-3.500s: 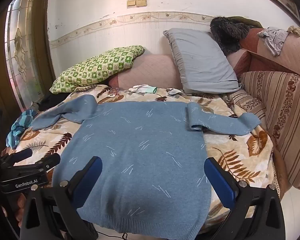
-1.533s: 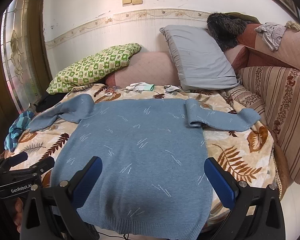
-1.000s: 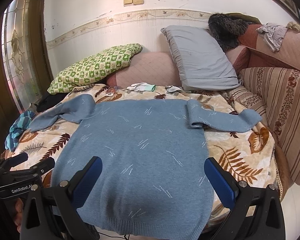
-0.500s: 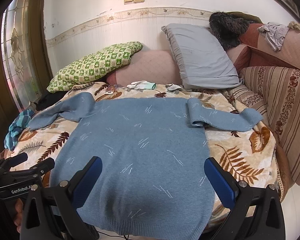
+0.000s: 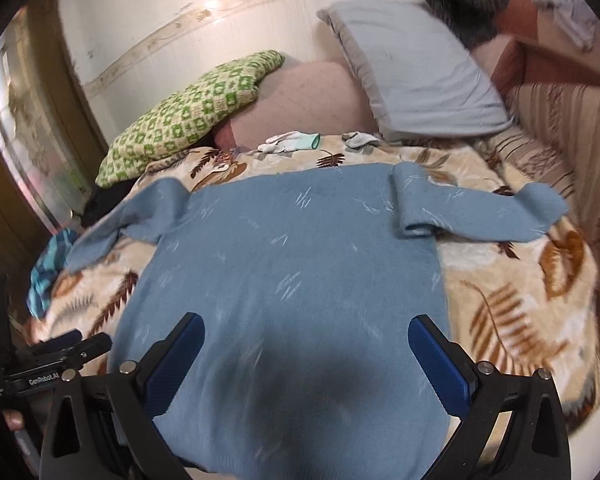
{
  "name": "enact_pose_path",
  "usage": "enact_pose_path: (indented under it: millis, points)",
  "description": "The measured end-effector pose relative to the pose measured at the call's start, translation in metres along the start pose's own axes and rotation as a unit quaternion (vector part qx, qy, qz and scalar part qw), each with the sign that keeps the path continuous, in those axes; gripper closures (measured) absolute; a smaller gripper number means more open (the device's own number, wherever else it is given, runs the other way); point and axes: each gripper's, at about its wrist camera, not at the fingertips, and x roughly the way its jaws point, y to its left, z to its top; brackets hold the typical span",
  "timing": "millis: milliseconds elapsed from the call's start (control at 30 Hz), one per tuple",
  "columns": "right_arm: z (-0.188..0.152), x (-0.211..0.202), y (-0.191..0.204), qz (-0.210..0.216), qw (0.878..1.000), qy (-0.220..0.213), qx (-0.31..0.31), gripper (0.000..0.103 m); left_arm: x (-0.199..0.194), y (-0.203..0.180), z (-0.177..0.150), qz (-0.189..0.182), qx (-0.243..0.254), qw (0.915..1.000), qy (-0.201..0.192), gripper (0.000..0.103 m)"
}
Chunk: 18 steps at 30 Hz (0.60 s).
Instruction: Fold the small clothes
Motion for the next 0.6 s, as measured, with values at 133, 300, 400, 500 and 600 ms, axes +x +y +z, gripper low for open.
enact_pose_path:
  millis: [133,300,400,500,600]
  points:
    - [0.075,0.052,-0.041,0.030,0.999,0.024,0.006,0.000,0.030,0.009,0.083,-0.003,0.007,0.9999,-0.011,0.000]
    - [0.188,0.164,-0.090,0.026,0.996,0.087,-0.002,0.003,0.106,0.002,0.185,-0.017,0.045,0.9982,0.037,0.000]
    - [0.234,0.230,-0.106,0.014,0.992,0.120,-0.024,0.008,0.158,0.001,0.238,-0.016,0.049,0.9967,0.063,0.000]
    - [0.257,0.289,-0.111,-0.020,0.984,0.162,-0.077,0.012,0.215,0.003,0.274,0.007,0.058,0.9935,0.098,0.000]
    - [0.266,0.335,-0.124,-0.022,0.976,0.193,-0.095,0.013,0.256,0.010,0.290,0.032,0.071,0.9896,0.121,0.000]
